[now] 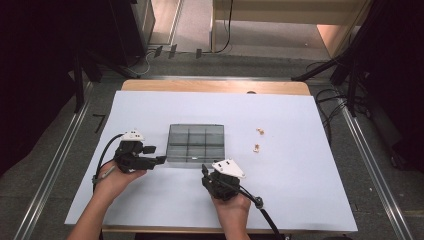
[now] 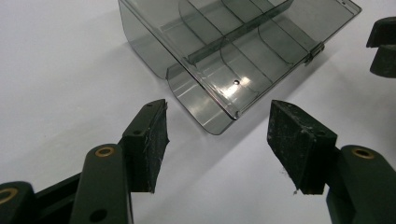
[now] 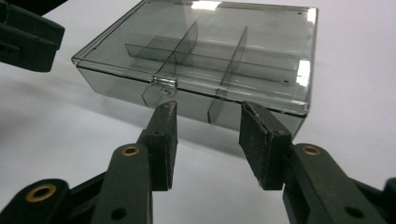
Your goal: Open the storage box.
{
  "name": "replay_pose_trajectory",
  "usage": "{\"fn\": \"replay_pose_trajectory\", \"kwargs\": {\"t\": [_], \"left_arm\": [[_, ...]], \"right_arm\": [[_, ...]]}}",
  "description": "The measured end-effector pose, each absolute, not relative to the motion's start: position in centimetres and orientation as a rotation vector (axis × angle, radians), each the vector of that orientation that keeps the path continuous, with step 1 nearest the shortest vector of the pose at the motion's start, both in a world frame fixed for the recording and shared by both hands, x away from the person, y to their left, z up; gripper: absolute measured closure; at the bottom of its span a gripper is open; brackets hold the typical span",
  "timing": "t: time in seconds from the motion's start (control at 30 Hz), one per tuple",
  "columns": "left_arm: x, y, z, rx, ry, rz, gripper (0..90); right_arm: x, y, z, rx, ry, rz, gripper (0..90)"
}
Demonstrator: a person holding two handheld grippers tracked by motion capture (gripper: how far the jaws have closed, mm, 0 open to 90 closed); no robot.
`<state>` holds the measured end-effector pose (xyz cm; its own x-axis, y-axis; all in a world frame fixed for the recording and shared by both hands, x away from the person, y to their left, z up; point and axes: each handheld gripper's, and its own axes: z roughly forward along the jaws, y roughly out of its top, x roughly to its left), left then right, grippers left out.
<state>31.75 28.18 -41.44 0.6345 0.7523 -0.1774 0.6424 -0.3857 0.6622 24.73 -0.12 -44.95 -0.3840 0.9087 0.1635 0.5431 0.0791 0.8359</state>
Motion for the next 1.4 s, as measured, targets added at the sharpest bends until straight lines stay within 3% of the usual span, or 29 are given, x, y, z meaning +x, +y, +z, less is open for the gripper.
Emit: {"fn": "replay_pose_trajectory", "kwargs": {"t": [1.4], "left_arm": [[32.3,28.2,-42.0,2.135,1.083,0.163,39.3]], "right_arm": [[26.5,4.0,-47.2,1.403,2.028,1.186,83.6]]}}
